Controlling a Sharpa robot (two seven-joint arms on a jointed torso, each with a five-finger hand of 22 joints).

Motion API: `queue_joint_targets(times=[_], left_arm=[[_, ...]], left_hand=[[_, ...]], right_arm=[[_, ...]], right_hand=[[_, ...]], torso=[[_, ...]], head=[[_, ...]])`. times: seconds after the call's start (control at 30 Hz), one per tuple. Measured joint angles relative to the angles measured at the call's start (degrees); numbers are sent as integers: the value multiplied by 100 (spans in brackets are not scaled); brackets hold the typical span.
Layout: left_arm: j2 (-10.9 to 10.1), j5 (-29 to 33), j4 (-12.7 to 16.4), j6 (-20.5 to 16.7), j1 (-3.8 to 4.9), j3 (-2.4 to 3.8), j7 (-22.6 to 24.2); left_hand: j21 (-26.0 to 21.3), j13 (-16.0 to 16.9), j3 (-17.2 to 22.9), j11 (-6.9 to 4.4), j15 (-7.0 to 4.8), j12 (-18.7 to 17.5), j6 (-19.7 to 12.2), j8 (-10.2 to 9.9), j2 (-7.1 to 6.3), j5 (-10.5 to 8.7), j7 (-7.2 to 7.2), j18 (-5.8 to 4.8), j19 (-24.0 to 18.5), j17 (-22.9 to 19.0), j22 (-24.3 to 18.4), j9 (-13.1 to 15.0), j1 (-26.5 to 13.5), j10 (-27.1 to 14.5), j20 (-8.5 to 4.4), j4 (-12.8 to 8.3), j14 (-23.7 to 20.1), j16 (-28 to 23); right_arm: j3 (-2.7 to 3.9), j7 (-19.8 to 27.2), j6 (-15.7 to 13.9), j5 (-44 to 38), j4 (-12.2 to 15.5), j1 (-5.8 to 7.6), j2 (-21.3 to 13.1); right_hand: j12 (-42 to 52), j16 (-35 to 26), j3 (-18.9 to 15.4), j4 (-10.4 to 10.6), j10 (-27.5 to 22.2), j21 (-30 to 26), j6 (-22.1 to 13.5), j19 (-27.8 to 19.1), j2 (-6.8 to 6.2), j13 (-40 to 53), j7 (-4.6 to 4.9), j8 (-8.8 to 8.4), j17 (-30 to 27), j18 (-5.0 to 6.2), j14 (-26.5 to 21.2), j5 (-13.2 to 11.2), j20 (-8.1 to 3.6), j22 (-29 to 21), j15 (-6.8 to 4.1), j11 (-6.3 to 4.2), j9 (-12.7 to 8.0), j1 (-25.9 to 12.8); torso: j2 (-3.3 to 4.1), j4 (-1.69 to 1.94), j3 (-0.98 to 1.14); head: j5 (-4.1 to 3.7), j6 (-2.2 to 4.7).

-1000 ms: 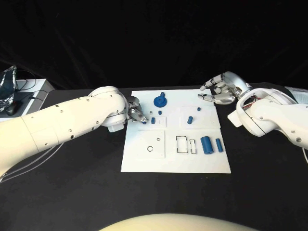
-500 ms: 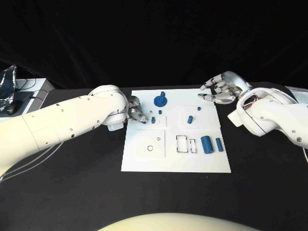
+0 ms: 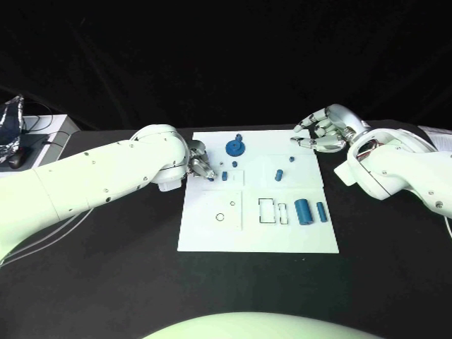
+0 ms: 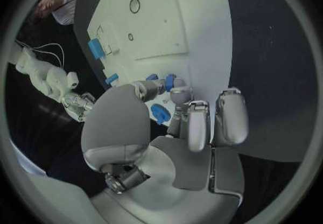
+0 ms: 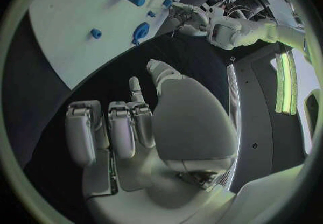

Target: Assemble the parts on the task board

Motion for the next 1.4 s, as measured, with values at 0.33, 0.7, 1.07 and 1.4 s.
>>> queue_joint_targets(times=[0.33,0.7,1.07,1.4], left_arm=[[26,-103,-10,-32,4,-14,-6],[30,-165,-1,-43,-2,-17,-6],[33,-163,-6,-3,2,-16,-9],[26,-149,-37,34,7,-17,-18]], left_hand=[[21,5,0,-12,-20,0,9,1,-10,0,-32,0,22,0,26,153,-10,30,-22,0,-21,0],[21,9,0,-11,-20,0,9,-1,-9,-1,-33,0,43,0,31,204,-9,30,0,0,-21,0],[21,-49,-56,-11,-20,-25,10,-15,52,-34,-33,0,43,0,9,241,-164,30,-1,-56,-21,0],[21,-83,-13,-45,-20,-50,142,-78,-112,-119,-158,0,43,0,-7,245,-612,-4,-1,-428,-21,0]], right_arm=[[0,1,1,-2,16,0,-12],[0,2,5,-5,23,0,-23],[0,2,14,-8,23,0,-27],[0,2,15,-9,23,0,-32]], right_hand=[[0,0,0,0,0,0,0,0,0,-1,0,0,0,0,0,0,0,4,0,0,-1,0],[0,0,0,0,0,0,0,0,0,-2,0,0,0,0,0,0,0,4,0,0,-1,0],[0,0,17,16,0,0,0,0,0,-3,0,33,0,0,0,0,0,3,0,0,16,0],[0,0,0,33,0,0,0,0,0,-3,0,33,0,0,0,0,0,2,0,0,16,0]], torso=[[1,-1,0],[-3,1,0],[-7,6,0],[-7,4,2]], head=[[-11,-22],[-18,-30],[-26,-38],[-21,-40]])
